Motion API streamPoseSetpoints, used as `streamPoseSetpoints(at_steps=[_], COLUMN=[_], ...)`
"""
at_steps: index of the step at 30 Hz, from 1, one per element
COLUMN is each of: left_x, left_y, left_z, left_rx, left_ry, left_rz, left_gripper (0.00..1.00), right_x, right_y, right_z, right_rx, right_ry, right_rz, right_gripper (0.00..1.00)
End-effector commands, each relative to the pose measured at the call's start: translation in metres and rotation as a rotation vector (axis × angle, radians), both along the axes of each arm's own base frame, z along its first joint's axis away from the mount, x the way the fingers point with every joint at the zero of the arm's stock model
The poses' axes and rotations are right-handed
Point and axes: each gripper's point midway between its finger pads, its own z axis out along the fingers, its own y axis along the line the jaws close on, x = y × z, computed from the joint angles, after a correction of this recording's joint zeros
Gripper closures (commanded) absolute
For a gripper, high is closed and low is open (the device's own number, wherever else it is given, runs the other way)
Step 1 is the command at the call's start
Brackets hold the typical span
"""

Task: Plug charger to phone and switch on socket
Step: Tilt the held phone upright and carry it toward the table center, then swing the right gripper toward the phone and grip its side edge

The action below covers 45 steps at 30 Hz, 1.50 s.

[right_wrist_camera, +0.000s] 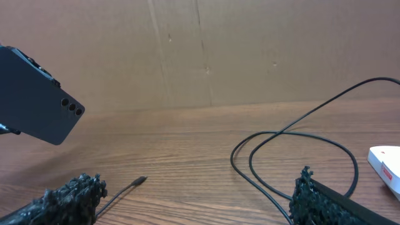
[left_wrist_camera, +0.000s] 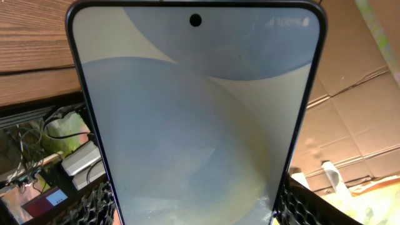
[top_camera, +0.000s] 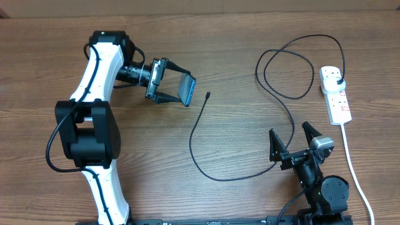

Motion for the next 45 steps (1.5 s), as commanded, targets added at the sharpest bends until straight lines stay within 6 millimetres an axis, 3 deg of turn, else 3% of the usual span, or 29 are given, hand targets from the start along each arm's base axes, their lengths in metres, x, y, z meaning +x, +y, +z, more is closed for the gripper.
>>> streamPoseSetpoints(at_steps=[1, 6, 13, 25, 31, 37, 45], left_x=[0.003, 0.003, 0.001, -0.006, -0.008, 0.0, 0.009], left_y=[-0.009, -0.009, -0.009, -0.018, -0.009, 0.004, 0.032], left_z=[0.015, 0.014, 0.011, 0.007, -0.014, -0.041, -0.075], left_rx=[-0.052, -0.048, -0.032, -0.007, 0.13, 0.305, 0.568], left_ry=[-0.037, -0.038, -0.038, -0.039, -0.001, 0.011, 0.016], left_rz=[-0.003, -0.005, -0.013, -0.052, -0.069, -0.055, -0.025], left_gripper=[0.43, 0.43, 0.44, 0.45, 0.44, 0.45, 0.46], right_x=[-0.001, -0.001, -0.002, -0.012, -0.01, 0.0, 0.021], right_y=[0.002, 0.003, 0.005, 0.009, 0.011, 0.032, 0.071], right_z=[0.001, 0.005, 0.01, 0.048, 0.062, 0.074, 0.053], right_rx=[0.004, 0.014, 0.16, 0.164, 0.213, 0.22, 0.339], right_ry=[-0.015, -0.029, 0.004, -0.012, 0.053, 0.155, 0.45], right_rz=[0.011, 0.014, 0.031, 0.064, 0.068, 0.179, 0.367], right_gripper=[0.0, 0.0, 0.0, 0.0, 0.0, 0.0, 0.0])
